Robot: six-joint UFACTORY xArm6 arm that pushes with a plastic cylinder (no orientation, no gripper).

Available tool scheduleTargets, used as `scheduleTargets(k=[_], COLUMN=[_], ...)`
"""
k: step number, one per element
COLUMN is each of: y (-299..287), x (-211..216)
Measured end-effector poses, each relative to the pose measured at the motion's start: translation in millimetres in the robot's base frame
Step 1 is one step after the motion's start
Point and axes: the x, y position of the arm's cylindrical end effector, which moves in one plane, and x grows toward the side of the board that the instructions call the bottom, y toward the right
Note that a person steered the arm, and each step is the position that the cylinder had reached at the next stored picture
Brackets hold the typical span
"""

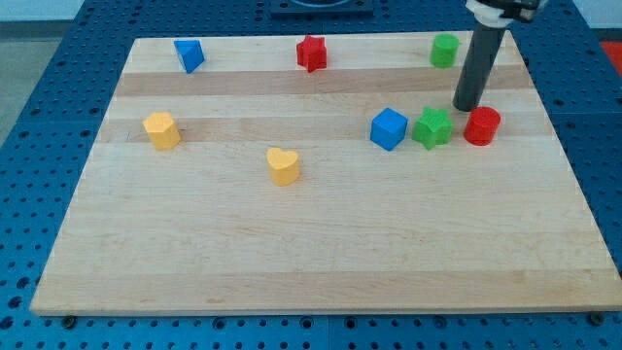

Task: Move the green star along with blue cube slightly left

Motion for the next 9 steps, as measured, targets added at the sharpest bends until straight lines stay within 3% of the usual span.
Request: scheduleTargets(k=[3, 6, 8, 9], y=[-12, -62, -43, -5], x=[30, 60, 109, 111])
